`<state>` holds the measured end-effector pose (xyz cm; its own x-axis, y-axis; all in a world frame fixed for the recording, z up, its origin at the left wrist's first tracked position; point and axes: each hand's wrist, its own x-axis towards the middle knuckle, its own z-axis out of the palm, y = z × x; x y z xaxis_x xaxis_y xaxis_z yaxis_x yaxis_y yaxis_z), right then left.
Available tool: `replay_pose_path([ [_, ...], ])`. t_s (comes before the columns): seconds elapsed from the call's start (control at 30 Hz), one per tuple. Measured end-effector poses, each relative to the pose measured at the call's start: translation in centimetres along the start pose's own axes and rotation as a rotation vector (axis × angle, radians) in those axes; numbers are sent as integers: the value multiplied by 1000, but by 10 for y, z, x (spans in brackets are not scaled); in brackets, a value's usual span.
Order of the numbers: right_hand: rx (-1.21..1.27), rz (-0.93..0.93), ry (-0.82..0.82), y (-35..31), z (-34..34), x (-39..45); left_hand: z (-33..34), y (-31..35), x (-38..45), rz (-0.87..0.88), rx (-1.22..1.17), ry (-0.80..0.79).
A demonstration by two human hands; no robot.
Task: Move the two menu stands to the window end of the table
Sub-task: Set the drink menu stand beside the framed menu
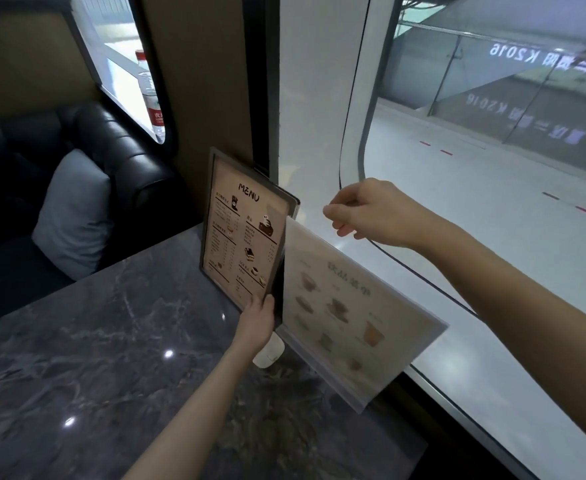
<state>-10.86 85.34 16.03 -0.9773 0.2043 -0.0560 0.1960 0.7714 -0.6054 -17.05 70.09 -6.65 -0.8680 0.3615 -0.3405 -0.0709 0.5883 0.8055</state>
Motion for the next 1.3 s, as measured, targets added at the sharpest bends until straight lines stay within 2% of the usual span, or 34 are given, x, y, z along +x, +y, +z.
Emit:
replay_pose_path([
  [0.1,-16,-8,-40,5,-3,-19,16,-5,-16,-40,51,13],
  [0.27,-82,-29,1,16,4,-48,55,-32,-45,140,356,-8],
  [0.47,-184,-89,46,22,23,-65,89,-45,-66,217,753,-278],
  [0.6,-224,-101,159,29,31,-63,96,-50,-64,235,792,-347],
  [0.9,-214,-125,280,38,35,-58,94,-51,-65,256,827,-351],
  [1.1,-186,-112,362,34,21,-52,82,-51,-69,310,802,-290],
  [1.3,-141,-102,358,31,25,-41,68,-60,-66,275,813,-260],
])
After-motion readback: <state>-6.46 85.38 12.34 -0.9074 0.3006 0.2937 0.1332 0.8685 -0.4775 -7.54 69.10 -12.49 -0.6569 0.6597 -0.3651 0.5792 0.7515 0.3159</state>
